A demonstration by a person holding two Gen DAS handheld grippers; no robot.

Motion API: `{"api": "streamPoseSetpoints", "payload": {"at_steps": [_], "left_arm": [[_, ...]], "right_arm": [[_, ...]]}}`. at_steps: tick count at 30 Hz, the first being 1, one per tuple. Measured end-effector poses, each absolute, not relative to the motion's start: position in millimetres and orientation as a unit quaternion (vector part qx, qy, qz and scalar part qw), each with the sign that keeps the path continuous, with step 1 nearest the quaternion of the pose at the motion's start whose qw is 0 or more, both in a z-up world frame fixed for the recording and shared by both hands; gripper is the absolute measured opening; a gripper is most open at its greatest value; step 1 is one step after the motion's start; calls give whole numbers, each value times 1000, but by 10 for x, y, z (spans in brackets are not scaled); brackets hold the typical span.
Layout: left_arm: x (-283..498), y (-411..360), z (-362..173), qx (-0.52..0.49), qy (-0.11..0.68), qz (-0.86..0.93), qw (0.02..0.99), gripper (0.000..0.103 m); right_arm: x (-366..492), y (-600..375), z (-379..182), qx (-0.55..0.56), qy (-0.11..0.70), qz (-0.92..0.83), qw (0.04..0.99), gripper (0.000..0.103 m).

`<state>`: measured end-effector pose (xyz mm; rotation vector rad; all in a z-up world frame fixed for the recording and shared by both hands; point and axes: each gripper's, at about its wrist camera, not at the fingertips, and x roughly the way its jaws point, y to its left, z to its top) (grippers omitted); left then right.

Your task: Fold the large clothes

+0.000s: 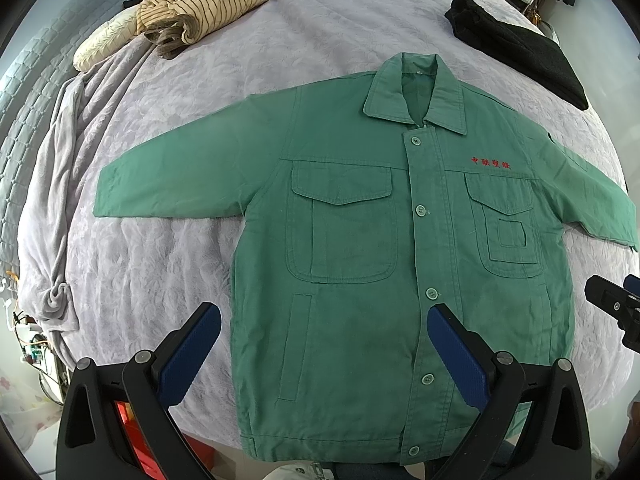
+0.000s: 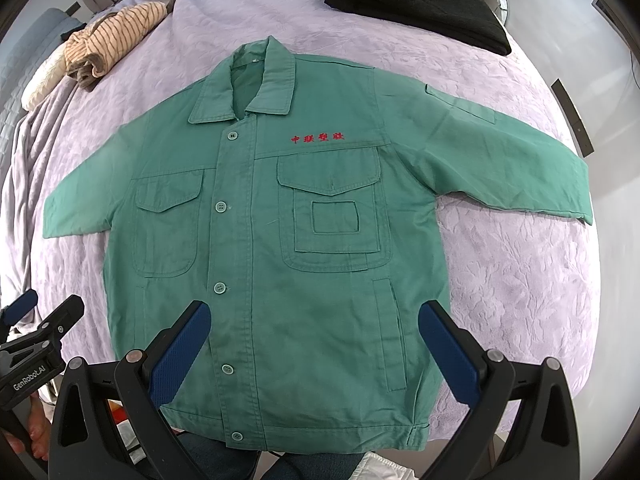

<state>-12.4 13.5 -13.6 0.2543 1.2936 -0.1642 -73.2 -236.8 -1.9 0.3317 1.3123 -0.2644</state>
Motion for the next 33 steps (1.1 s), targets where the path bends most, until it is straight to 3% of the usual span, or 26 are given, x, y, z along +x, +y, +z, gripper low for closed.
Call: {"api": "streamPoseSetpoints", "payload": {"at_steps": [7, 20, 23, 33], "left_arm": [[-90, 56, -55, 181, 592, -24, 785, 103], [155, 436, -220, 36, 588, -86, 803, 103], [293, 713, -401, -9, 611, -76, 788, 103], [960, 1791, -1192, -89, 576, -46, 811, 103]], "right_arm": [[-754, -2347, -34, 154, 607, -124, 770, 103], [-682, -2369, -121, 199, 602, -100, 767, 103], [-630, -2263, -238, 205, 605, -95, 764, 103], [-239, -1370, -794, 179, 638, -2, 749, 103]]}}
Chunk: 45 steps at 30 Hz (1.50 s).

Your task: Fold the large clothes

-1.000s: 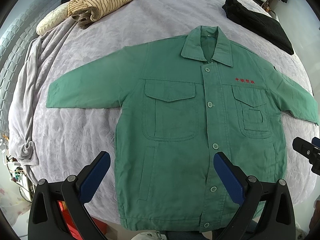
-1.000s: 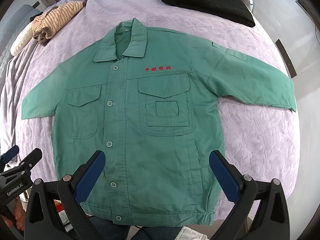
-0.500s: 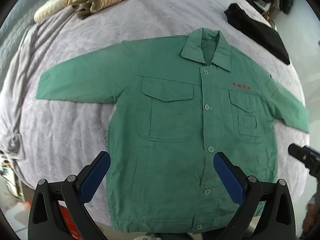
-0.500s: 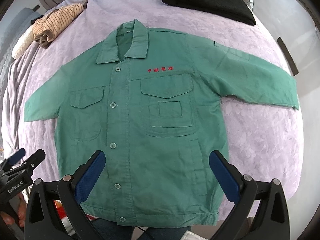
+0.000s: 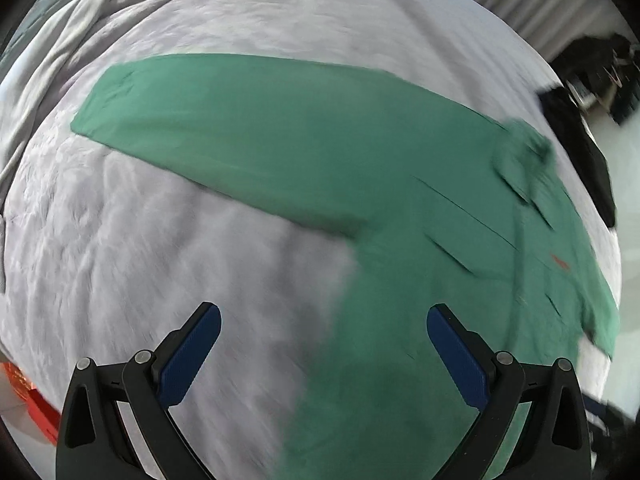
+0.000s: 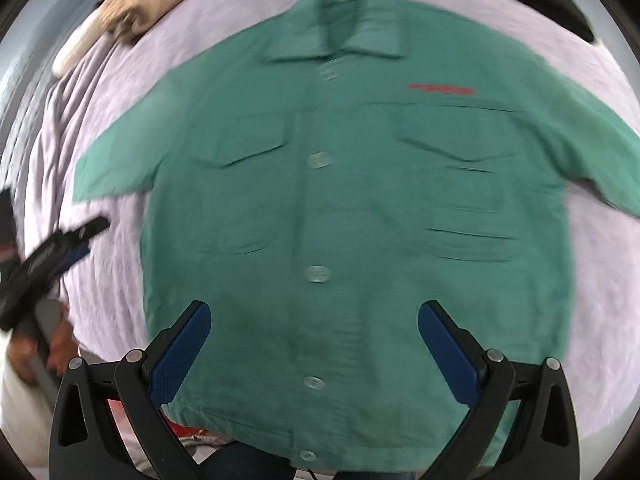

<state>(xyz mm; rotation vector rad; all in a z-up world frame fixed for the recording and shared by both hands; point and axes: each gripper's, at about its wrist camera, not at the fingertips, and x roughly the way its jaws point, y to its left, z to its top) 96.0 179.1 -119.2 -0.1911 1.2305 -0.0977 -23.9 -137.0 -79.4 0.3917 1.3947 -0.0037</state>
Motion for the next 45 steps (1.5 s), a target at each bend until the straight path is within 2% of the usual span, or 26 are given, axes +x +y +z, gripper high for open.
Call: {"api": "streamPoseSetpoints", "payload": {"at_steps": [7, 11, 17, 18, 19, 20, 21, 22, 25, 30, 33, 38, 42, 45], "left_arm": [[1628, 2880, -1696, -109, 529, 46, 840, 103], [1940, 3461, -1976, -158, 524, 82, 833, 103], [2072, 3716, -1972, -193, 490, 110, 843, 101], [2080, 3738, -1956, -191, 486, 116, 845, 83], [2104, 3757, -1928, -185, 486, 118, 846, 56], [2098, 3778, -1896, -182, 485, 113, 848, 44], [2106, 3800, -1880, -183, 484, 103, 850, 15], [2091, 3823, -1849, -189, 484, 83, 850, 6], [2028, 3776, -1682, -193, 473, 56, 858, 6], [1795, 3279, -1007, -171, 431, -43, 885, 6], [1656, 2652, -572, -132, 408, -121, 895, 6], [1585, 1244, -200, -69, 386, -239, 888, 6], [1389, 164, -371, -16, 406, -286, 868, 6], [1214, -493, -750, 30, 446, -298, 843, 6]], "right_arm": [[30, -832, -1089, 153, 625, 59, 763, 103], [150, -708, -1264, 146, 633, 74, 757, 103], [227, -651, -1408, 160, 633, 78, 753, 103], [226, -656, -1415, 164, 632, 78, 753, 103], [247, -636, -1413, 165, 631, 77, 754, 103], [244, -641, -1412, 168, 630, 76, 754, 103], [238, -644, -1419, 170, 629, 76, 755, 103], [223, -655, -1413, 173, 626, 77, 756, 103], [214, -656, -1389, 180, 614, 74, 765, 103], [72, -812, -1262, 186, 585, 62, 787, 103], [-28, -996, -1166, 198, 568, 49, 797, 103], [-209, -1459, -1014, 220, 539, 14, 813, 103], [-348, -1934, -994, 242, 522, -26, 818, 103], [-484, -2250, -1076, 257, 522, -56, 811, 103]]}}
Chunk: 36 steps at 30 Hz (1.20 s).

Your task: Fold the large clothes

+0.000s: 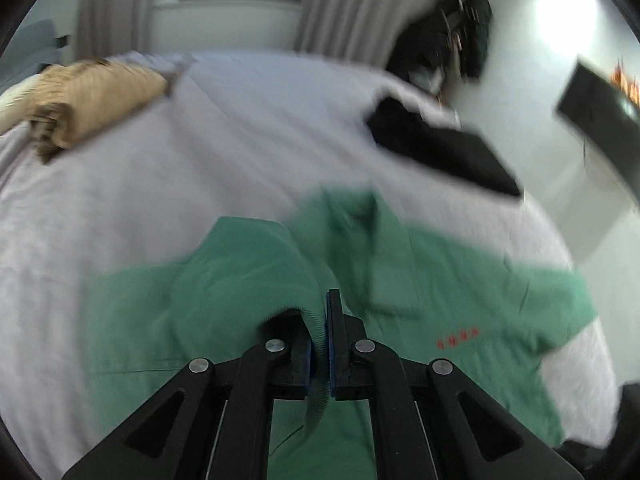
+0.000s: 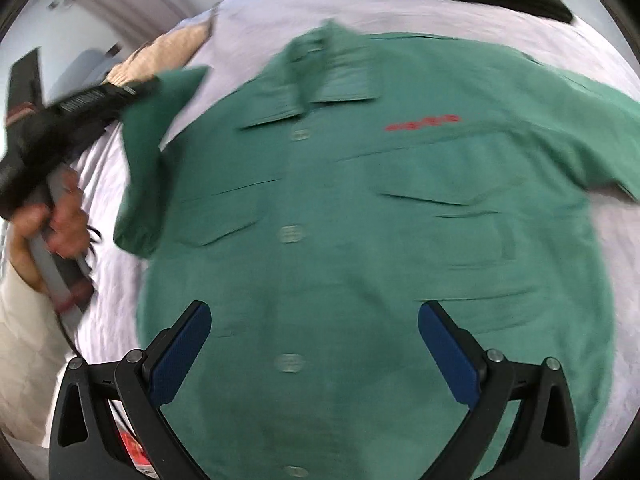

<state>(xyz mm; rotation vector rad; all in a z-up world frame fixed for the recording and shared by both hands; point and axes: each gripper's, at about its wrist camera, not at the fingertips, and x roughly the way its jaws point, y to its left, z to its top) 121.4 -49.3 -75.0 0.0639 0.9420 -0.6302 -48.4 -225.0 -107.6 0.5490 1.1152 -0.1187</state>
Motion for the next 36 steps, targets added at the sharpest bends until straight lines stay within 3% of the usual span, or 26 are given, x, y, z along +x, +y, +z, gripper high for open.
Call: {"api": "streamPoseSetpoints", "payload": {"at_steps": [2, 3, 5, 6, 7, 12, 17, 21, 28, 29, 30, 31, 36], "left_arm": [[1116, -790, -1063, 71, 481, -297, 822, 6], [1030, -919, -1229, 101, 492, -285, 816, 11], [896, -1038, -1390, 139, 499, -278, 809, 56], [813, -1046, -1415, 146, 498, -275, 809, 90], [738, -1030, -1408, 154, 488, -269, 816, 101], [430, -813, -1094, 182, 457, -269, 828, 101], [296, 55, -973, 163, 447, -187, 860, 101], [341, 694, -1168, 175, 473, -82, 860, 101], [618, 1166, -1433, 140, 477, 26, 867, 101], [633, 1220, -1475, 126, 481, 32, 867, 101], [665, 1285, -1476, 107, 484, 41, 868, 101], [683, 1347, -1476, 95, 484, 53, 868, 101], [741, 1576, -1529, 43, 494, 57, 867, 103]], "right_arm": [[-576, -2401, -1156, 265, 525, -72, 806, 103], [-619, -2503, -1192, 270, 527, -79, 802, 103], [-688, -2617, -1232, 275, 531, -90, 797, 103], [-723, -2677, -1253, 275, 532, -95, 795, 103], [-745, -2728, -1258, 274, 533, -99, 794, 103], [-609, -2816, -1166, 245, 530, -108, 804, 103], [-107, -2542, -912, 161, 511, -70, 841, 103], [579, -1924, -898, 45, 499, -23, 865, 103], [1399, -987, -1444, -227, 475, -61, 848, 102], [1460, -956, -1503, -247, 473, -71, 843, 91], [1523, -962, -1522, -247, 474, -71, 842, 44], [1561, -1058, -1454, -198, 484, -61, 850, 8], [1125, -2135, -1055, 205, 427, -40, 880, 6]]}}
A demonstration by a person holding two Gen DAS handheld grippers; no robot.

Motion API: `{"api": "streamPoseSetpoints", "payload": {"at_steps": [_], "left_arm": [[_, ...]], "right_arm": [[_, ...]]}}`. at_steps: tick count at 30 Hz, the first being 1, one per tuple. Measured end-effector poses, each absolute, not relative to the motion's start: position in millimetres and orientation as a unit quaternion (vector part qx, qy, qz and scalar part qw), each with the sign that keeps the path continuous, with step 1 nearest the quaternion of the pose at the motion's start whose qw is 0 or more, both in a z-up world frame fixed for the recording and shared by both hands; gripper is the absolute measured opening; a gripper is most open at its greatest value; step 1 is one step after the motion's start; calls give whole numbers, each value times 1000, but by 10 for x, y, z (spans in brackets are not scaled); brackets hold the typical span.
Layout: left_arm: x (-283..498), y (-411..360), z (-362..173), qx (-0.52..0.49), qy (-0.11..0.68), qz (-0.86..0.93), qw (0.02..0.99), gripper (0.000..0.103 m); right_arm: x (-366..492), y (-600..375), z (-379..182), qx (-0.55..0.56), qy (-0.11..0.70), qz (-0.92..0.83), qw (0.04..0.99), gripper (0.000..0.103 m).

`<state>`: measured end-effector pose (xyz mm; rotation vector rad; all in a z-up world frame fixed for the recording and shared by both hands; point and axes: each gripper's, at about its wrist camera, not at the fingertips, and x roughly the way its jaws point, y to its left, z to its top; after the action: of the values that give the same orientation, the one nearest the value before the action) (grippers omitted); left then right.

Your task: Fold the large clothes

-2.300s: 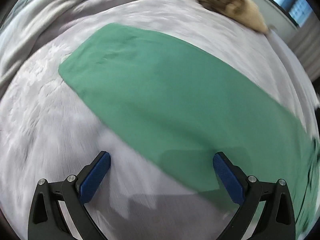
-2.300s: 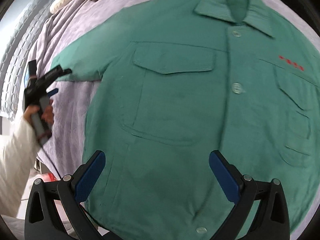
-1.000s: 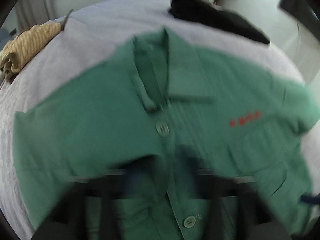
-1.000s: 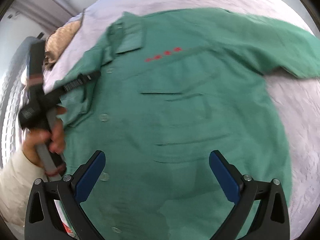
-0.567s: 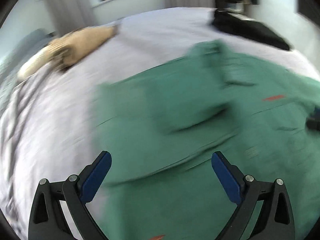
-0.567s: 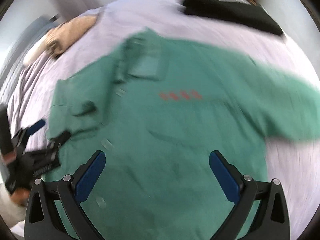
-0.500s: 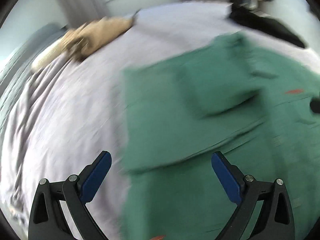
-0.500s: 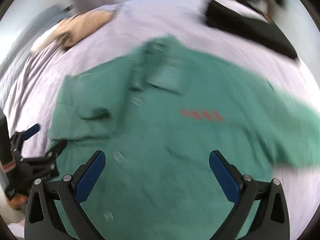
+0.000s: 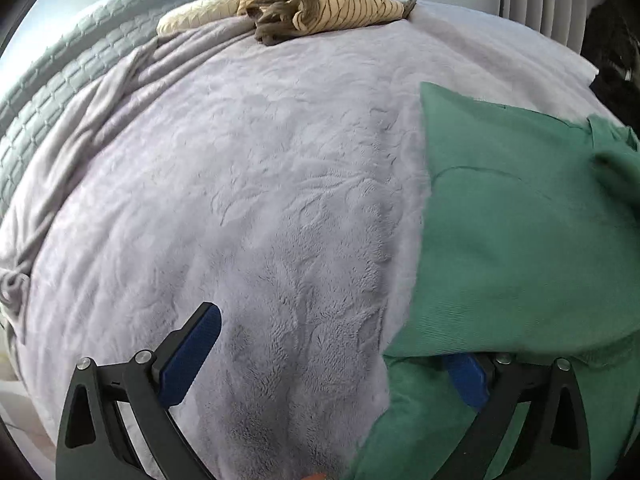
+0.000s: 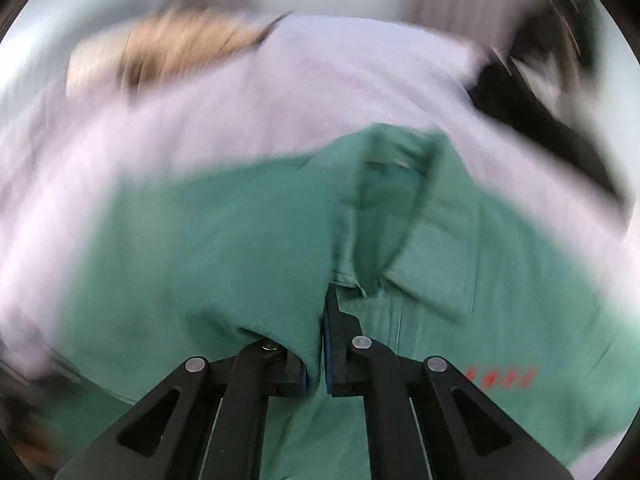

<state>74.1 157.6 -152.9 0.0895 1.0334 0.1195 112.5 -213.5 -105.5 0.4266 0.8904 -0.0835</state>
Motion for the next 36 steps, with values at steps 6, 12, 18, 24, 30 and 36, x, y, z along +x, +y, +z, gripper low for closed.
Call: {"api": "streamPoseSetpoints", "payload": {"at_steps": [6, 12, 18, 24, 30, 36], "left_arm": [[716, 1523, -1590, 42, 494, 56, 867, 103], [834, 1528, -1608, 42, 502, 35, 863, 103], [664, 1618, -1191, 54, 522, -60, 849, 103], [1359, 1547, -997, -3, 524, -126, 842, 103], [2260, 1113, -1406, -19, 571, -172, 803, 98], [2420, 984, -1533, -7, 592, -185, 784, 11]], "right_arm": [[469, -3116, -1876, 606, 362, -22, 708, 26], [2, -3365, -2058, 731, 261, -22, 630, 58], [-8, -3294, -1703, 645, 351, -1, 679, 60], [420, -2276, -1563, 552, 438, 105, 702, 62], [849, -1159, -1868, 548, 469, 171, 671, 62], [1155, -822, -2037, 555, 473, 152, 667, 3]]}}
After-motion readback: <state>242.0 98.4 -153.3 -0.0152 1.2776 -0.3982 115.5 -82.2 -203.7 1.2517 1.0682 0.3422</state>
